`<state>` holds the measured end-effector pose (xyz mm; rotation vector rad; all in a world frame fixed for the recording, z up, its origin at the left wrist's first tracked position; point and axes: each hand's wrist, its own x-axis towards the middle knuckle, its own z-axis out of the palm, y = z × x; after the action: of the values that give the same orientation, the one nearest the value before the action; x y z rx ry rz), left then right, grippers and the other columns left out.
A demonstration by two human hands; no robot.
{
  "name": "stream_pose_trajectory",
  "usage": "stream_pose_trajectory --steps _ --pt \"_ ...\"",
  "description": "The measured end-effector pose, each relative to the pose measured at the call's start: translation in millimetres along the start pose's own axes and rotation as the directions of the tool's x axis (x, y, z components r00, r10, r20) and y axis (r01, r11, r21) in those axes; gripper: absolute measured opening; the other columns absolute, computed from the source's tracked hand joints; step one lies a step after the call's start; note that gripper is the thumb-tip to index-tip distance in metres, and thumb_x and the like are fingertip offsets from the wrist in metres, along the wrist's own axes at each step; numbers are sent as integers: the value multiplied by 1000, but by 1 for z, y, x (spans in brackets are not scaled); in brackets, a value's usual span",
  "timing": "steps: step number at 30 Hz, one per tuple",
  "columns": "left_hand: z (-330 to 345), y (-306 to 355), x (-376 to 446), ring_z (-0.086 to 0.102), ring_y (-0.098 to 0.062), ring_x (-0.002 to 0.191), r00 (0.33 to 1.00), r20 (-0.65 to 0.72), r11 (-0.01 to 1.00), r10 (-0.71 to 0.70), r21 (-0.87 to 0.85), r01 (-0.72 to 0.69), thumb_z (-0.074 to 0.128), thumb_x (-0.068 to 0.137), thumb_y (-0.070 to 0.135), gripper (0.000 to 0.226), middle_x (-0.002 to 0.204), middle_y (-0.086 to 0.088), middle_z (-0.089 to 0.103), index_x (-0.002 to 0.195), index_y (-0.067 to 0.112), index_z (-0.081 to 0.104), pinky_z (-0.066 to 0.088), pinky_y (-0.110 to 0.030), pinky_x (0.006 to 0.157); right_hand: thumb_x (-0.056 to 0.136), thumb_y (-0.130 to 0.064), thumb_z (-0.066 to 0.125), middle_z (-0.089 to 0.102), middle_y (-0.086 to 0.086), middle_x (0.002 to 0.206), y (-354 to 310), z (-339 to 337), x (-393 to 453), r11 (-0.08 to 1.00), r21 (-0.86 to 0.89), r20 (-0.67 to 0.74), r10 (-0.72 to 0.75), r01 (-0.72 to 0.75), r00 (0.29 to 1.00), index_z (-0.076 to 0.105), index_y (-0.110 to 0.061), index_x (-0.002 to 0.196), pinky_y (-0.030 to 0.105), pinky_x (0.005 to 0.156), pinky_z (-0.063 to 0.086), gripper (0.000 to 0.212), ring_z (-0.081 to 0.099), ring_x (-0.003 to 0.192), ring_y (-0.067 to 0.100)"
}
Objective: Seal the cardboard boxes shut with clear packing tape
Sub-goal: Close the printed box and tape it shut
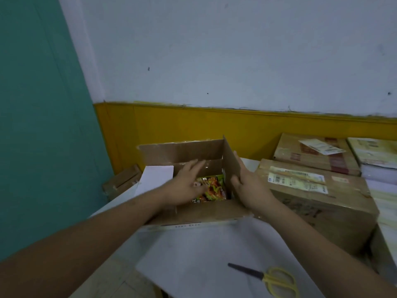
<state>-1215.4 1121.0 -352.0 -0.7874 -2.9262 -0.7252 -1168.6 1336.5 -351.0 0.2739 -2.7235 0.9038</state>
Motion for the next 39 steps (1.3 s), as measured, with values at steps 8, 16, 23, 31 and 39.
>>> stream_pose_trajectory --steps 8,16,23,31,39 --pt "9 -36 80 -16 -29 155 981 -184 959 -69 259 116 51 101 50 88 167 -11 -18 162 22 -7 4 -48 124 99 -12 44 51 2 144 8 20 -5 967 -64 -51 -249 245 967 4 -37 158 42 86 53 76 58 111 24" --pt "-13 -58 66 40 -27 143 909 -322 916 -266 -379 133 39 109 17 41 154 -10 44 149 12 44 32 -34 114 107 -38 35 9 -7 166 23 30 1 953 -208 283 -159 222 946 18 -36 157 26 120 1 53 4 153 15" --pt "-45 -80 -56 28 -14 144 997 -11 987 -79 142 80 45 88 77 65 154 5 36 138 37 54 26 -39 117 109 -36 24 13 -2 165 10 9 1 996 -53 421 -39 67 906 42 -28 150 25 119 10 45 9 152 13" --pt "-44 -107 -150 61 -19 113 969 -101 946 -227 -259 195 54 99 -5 33 119 -1 65 115 21 65 48 -13 86 103 -12 45 67 10 104 11 -9 -43 863 408 68 297 -298 952 69 -11 102 15 57 53 25 65 74 13" --pt "-38 -88 -135 62 -1 84 939 -204 941 -276 -257 220 57 102 24 17 95 16 71 103 19 73 48 -27 74 100 -37 55 70 1 84 -12 -1 -40 940 283 -27 204 -189 978 68 -12 97 33 71 54 28 67 81 18"
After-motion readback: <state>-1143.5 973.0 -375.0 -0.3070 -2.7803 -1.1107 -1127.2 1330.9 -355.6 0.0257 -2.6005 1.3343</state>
